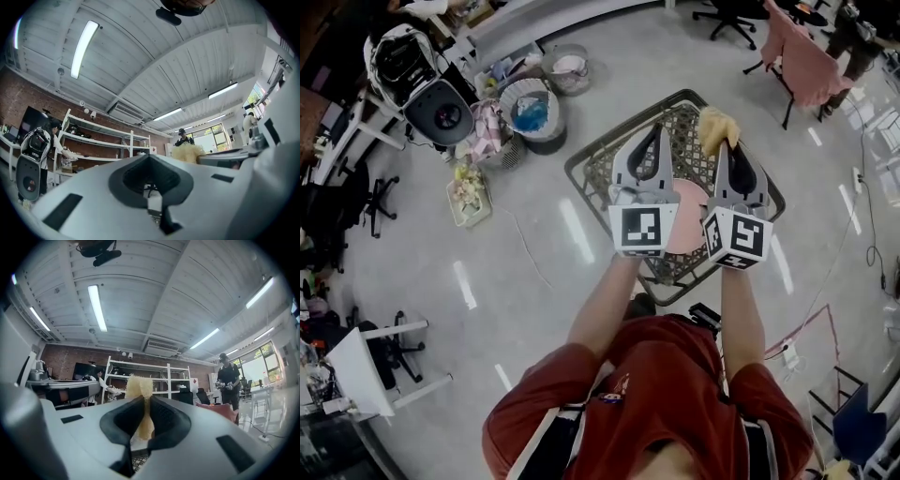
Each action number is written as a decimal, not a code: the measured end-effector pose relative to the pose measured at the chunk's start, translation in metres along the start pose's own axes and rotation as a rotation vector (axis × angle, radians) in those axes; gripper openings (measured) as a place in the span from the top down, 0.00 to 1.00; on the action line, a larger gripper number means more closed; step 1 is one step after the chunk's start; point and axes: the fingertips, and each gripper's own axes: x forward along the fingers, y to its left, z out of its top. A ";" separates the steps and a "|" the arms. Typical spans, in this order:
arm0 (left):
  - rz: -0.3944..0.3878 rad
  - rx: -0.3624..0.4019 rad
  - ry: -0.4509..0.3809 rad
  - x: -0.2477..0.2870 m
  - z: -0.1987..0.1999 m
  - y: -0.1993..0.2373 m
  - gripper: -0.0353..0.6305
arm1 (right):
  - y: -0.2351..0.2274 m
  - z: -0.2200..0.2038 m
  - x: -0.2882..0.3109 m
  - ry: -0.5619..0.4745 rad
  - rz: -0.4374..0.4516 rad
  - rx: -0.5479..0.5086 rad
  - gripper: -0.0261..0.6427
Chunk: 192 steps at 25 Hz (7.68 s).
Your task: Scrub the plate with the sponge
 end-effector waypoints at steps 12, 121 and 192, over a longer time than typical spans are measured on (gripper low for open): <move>-0.007 0.004 0.007 0.031 -0.007 0.002 0.93 | -0.015 -0.008 0.026 0.018 -0.006 -0.002 0.90; 0.070 0.030 0.238 -0.061 -0.176 0.044 0.93 | 0.118 -0.406 -0.109 0.920 0.853 -1.022 0.90; 0.040 0.027 0.259 -0.074 -0.187 0.030 0.93 | 0.106 -0.402 -0.138 0.896 1.003 -1.173 0.90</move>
